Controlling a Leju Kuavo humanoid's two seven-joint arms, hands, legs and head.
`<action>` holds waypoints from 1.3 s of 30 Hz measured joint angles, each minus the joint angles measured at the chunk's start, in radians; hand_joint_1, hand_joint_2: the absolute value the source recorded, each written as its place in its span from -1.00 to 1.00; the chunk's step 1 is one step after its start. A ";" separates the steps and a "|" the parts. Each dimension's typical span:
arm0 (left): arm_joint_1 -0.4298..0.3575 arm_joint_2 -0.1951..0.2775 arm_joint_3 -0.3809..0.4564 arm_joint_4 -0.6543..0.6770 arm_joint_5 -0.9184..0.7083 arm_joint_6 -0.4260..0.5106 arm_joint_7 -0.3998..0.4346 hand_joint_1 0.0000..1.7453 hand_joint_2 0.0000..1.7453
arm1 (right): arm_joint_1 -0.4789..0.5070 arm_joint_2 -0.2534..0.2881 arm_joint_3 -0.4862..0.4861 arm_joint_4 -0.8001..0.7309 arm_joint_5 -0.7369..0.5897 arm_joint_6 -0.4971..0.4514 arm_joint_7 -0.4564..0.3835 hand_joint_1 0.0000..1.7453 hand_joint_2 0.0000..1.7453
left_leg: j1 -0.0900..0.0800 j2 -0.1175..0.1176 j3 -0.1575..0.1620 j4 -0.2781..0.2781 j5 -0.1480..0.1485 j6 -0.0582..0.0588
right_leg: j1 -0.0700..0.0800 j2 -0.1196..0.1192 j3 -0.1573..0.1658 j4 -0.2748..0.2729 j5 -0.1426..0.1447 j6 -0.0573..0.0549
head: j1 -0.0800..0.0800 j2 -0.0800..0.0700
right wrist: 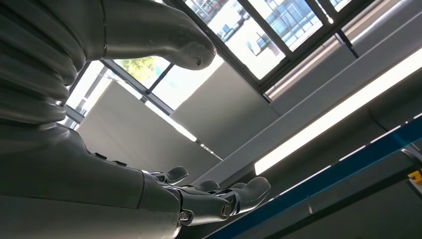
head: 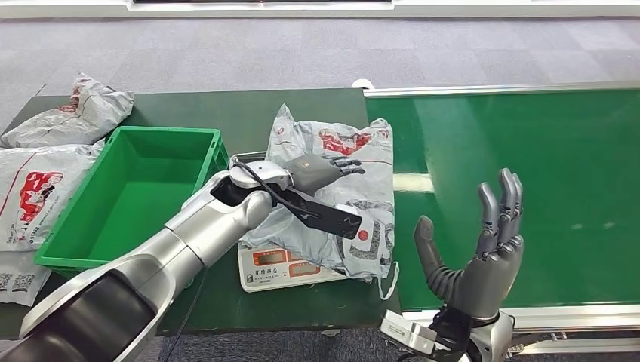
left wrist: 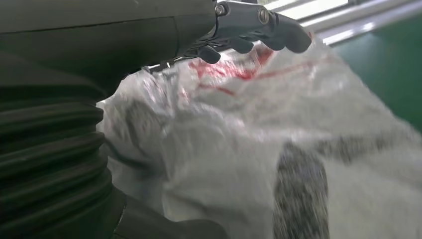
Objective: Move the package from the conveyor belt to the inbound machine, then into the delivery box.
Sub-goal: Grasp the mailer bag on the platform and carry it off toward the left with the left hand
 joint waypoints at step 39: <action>-0.021 0.060 -0.203 0.050 -0.093 -0.033 -0.091 1.00 1.00 | 0.011 -0.009 -0.008 -0.029 -0.064 0.000 -0.009 -1.00 1.00 | 0.000 0.000 0.002 0.000 0.001 0.000 | 0.000 0.000 0.002 0.001 0.000 0.000 | 0.000 0.000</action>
